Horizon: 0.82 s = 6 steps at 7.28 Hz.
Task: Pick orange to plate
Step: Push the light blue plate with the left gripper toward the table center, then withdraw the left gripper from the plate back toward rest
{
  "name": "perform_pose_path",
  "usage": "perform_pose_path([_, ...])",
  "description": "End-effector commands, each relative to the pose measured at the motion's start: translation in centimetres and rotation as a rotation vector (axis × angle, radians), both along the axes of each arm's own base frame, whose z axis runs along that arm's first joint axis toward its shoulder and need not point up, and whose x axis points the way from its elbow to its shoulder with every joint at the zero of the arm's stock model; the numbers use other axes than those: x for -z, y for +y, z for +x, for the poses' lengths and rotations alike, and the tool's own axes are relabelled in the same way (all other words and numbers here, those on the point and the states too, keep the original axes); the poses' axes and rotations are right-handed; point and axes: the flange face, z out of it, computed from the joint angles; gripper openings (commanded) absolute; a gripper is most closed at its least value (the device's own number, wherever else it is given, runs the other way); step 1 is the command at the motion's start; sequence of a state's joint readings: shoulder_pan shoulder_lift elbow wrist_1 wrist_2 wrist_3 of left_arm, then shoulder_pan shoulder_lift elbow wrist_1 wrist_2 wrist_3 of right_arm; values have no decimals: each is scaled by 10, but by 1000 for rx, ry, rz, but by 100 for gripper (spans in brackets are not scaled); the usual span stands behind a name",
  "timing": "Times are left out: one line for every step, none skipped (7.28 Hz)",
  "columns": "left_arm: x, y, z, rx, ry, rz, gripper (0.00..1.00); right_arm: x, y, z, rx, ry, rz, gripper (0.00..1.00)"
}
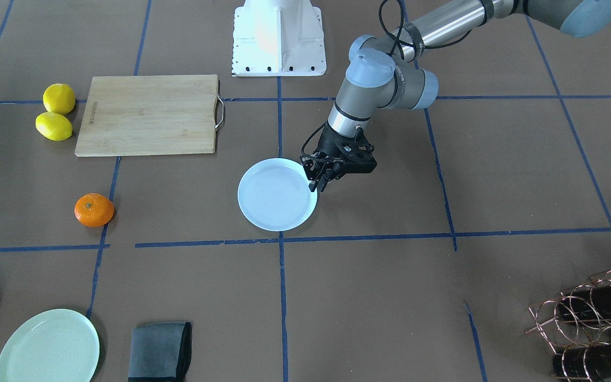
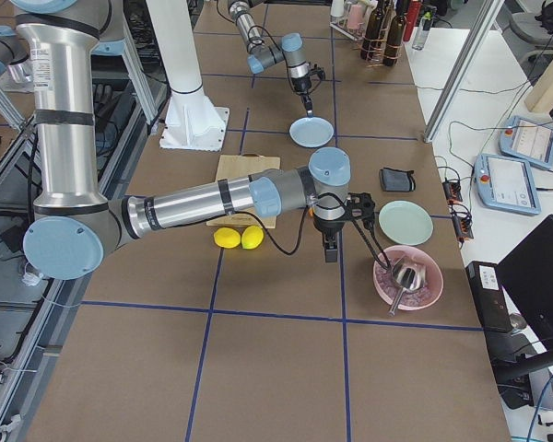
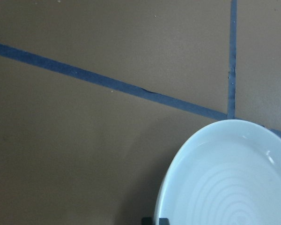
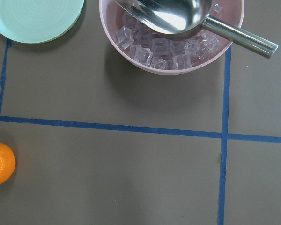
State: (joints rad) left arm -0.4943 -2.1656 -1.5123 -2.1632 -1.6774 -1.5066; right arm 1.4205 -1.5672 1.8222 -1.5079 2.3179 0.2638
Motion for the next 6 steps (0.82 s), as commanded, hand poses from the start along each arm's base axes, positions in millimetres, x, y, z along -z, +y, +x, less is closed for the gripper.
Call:
perform_pose_path([-1, 1, -6, -29, -18, 45, 100, -2, 2, 0, 0, 1, -5, 100])
perform_pose_path([8, -11, -29, -68, -116, 97, 100, 0, 3, 0, -1, 0, -1, 100])
perform_pose_path([15, -25, -84, -128, -197, 151, 100, 3, 2, 0, -1, -2, 8, 100])
perform_pose_path([2, -31, -149, -192, -269, 197, 100, 10, -1, -1, -1, -8, 50, 100])
perform_pose_path([-6, -57, -224, -236, -349, 288, 100, 15, -1, -1, 3, -22, 93, 100])
perform_pose_path([-38, -75, -291, -274, -411, 346, 100, 19, 0, -5, 19, -55, 118, 100])
